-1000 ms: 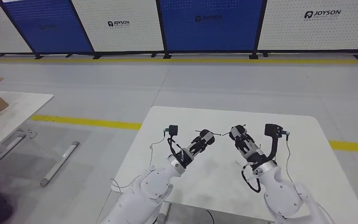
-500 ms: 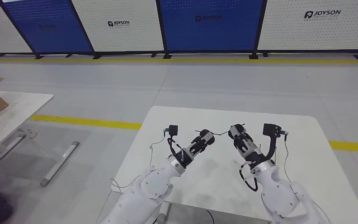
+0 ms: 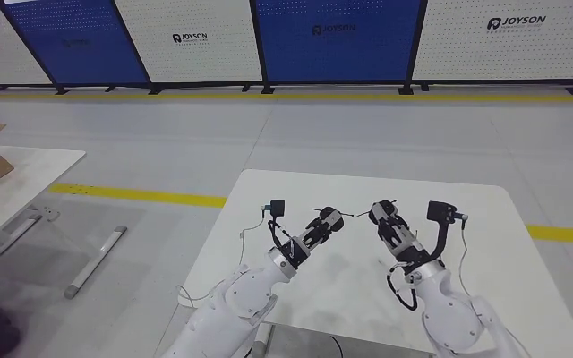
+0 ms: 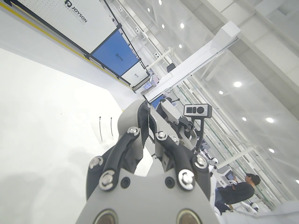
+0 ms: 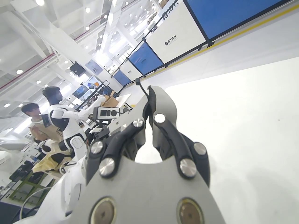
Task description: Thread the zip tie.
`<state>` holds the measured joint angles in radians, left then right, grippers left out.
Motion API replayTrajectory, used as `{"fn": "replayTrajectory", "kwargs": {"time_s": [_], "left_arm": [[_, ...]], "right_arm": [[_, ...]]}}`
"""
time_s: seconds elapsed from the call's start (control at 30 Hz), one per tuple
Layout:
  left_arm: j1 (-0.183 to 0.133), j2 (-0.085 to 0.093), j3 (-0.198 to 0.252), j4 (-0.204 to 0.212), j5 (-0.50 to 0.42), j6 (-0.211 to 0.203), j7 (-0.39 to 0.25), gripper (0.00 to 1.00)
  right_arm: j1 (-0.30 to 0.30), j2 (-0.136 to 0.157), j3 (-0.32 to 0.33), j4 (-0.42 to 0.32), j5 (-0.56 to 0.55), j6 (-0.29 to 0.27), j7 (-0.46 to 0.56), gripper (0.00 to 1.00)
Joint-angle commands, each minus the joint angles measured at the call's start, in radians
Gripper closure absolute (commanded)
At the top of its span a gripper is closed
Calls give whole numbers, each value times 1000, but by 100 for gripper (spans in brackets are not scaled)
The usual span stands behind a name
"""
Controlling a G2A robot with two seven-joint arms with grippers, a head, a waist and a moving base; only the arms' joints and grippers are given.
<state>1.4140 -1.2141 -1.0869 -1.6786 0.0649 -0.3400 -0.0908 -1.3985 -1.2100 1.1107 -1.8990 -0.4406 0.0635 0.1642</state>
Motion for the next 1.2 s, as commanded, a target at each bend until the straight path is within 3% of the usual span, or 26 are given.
{"fn": "replayTrajectory", "kwargs": {"time_s": [0.0,0.53,1.17], "left_arm": [[0,0,0,0,0,0,0,100],[0,0,0,0,0,0,0,100],[0,0,0,0,0,0,0,100]], "right_arm": [[-1,-1,4,-1,-3,-2,4,100],[31,-15,-18,36,-29,2,25,100],[26,-29,-15,47,-46,-6,9,100]]}}
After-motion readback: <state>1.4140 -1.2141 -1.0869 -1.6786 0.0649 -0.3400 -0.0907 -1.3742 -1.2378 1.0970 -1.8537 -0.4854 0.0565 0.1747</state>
